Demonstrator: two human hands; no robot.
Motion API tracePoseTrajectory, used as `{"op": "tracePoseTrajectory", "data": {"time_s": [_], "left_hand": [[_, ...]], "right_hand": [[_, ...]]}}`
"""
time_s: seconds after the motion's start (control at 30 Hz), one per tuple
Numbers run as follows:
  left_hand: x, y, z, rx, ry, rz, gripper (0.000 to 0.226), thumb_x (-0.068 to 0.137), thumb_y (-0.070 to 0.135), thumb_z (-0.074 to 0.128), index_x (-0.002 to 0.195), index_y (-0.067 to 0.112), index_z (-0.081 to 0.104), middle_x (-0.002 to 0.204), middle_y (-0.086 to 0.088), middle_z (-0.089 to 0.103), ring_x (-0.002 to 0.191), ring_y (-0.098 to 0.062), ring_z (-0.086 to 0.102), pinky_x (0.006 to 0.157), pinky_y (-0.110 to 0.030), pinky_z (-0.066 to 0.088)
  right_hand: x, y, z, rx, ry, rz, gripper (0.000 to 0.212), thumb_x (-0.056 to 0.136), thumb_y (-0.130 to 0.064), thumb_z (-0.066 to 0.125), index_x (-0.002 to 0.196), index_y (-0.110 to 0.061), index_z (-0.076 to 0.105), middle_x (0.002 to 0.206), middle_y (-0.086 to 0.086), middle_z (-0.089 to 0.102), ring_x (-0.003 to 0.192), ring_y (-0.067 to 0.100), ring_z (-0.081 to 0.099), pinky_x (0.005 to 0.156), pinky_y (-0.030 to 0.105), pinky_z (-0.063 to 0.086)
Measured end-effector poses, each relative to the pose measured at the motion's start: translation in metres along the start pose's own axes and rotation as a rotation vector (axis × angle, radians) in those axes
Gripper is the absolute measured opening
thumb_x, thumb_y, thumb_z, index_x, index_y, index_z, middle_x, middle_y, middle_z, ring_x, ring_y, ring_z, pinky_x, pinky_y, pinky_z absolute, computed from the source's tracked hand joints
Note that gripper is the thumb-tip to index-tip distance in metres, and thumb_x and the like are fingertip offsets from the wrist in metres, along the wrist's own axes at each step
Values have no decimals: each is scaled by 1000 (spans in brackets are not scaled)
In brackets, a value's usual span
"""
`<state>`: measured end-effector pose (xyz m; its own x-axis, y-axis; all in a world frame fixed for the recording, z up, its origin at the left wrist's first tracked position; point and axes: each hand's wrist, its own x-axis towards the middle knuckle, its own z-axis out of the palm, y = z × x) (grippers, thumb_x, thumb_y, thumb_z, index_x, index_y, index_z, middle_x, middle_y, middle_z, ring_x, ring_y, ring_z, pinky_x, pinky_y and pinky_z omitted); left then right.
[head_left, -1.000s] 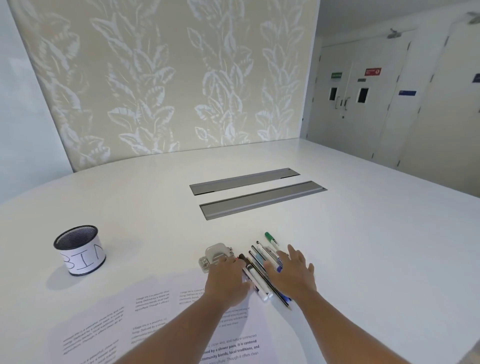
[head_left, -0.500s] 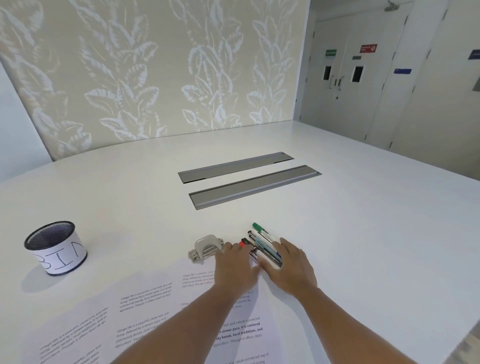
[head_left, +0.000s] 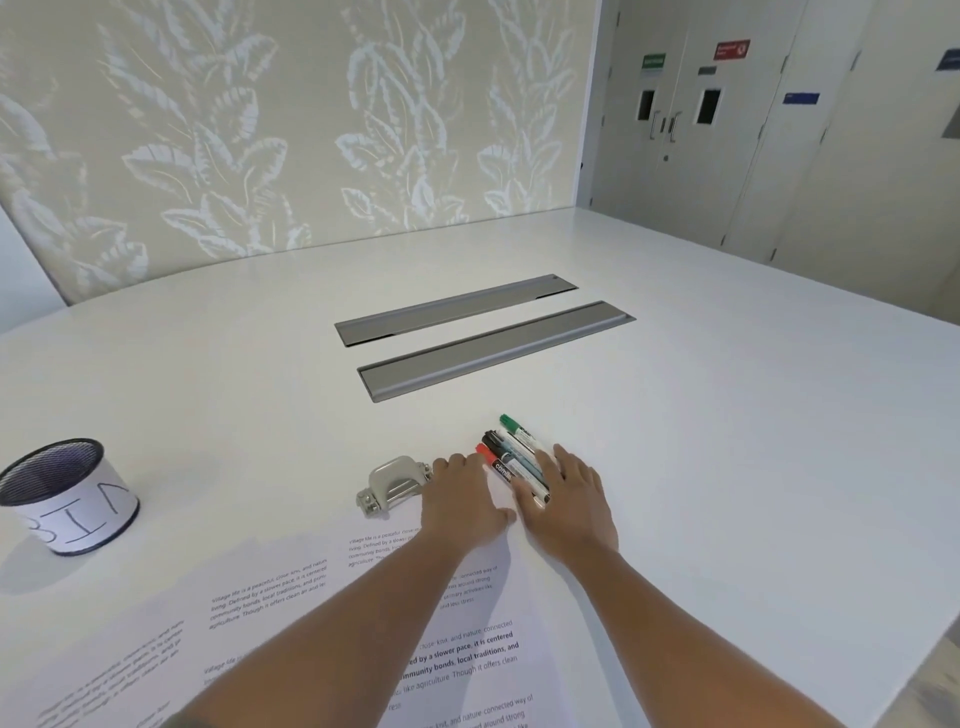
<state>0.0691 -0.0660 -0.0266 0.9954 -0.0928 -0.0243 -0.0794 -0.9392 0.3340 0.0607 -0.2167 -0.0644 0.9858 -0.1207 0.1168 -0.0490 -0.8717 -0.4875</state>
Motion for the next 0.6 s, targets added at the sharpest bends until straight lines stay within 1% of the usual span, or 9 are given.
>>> {"op": "tracePoseTrajectory", "data": {"time_s": [0.13, 0.2, 0.3, 0.43, 0.53, 0.6], "left_hand": [[11, 10, -6, -213, 13, -70, 52, 94, 29, 51, 143, 15, 37, 139, -6, 46, 133, -25, 33, 103, -40, 36], [20, 17, -6, -320, 28, -81, 52, 97, 25, 44, 147, 14, 33, 144, -6, 43, 136, -25, 31, 104, -41, 35], [37, 26, -1, -431, 62, -100, 54, 99, 31, 40, 149, 14, 30, 149, -7, 40, 138, -26, 30, 106, -41, 33], [66, 32, 4, -555, 65, -187, 66, 98, 44, 41, 153, 11, 25, 158, -7, 28, 147, -26, 21, 115, -43, 25], [91, 34, 8, -659, 73, -265, 71, 96, 50, 42, 153, 11, 27, 159, -7, 29, 148, -25, 20, 117, -44, 26], [104, 35, 15, -684, 82, -243, 70, 96, 49, 44, 152, 11, 29, 158, -7, 31, 148, -24, 21, 118, -44, 26]], "right_hand": [[8, -1, 2, 28, 14, 16, 63, 91, -63, 36, 147, -34, 36, 159, -8, 25, 146, 15, 15, 120, 36, 21], [12, 0, 3, 37, 20, 20, 63, 91, -63, 35, 146, -34, 37, 159, -8, 25, 147, 15, 15, 120, 36, 22], [20, 0, 4, 28, 18, 16, 62, 91, -61, 35, 147, -33, 37, 160, -5, 25, 147, 16, 15, 120, 36, 21], [30, -1, 1, 45, 51, 24, 58, 93, -59, 39, 143, -32, 43, 157, -3, 30, 145, 16, 18, 119, 37, 23], [35, -2, 0, 76, 100, 39, 55, 92, -59, 43, 138, -32, 49, 152, -2, 36, 140, 16, 21, 117, 39, 27], [39, -3, 1, 96, 117, 64, 54, 90, -60, 45, 136, -33, 52, 148, -4, 38, 137, 15, 22, 114, 40, 30]]}}
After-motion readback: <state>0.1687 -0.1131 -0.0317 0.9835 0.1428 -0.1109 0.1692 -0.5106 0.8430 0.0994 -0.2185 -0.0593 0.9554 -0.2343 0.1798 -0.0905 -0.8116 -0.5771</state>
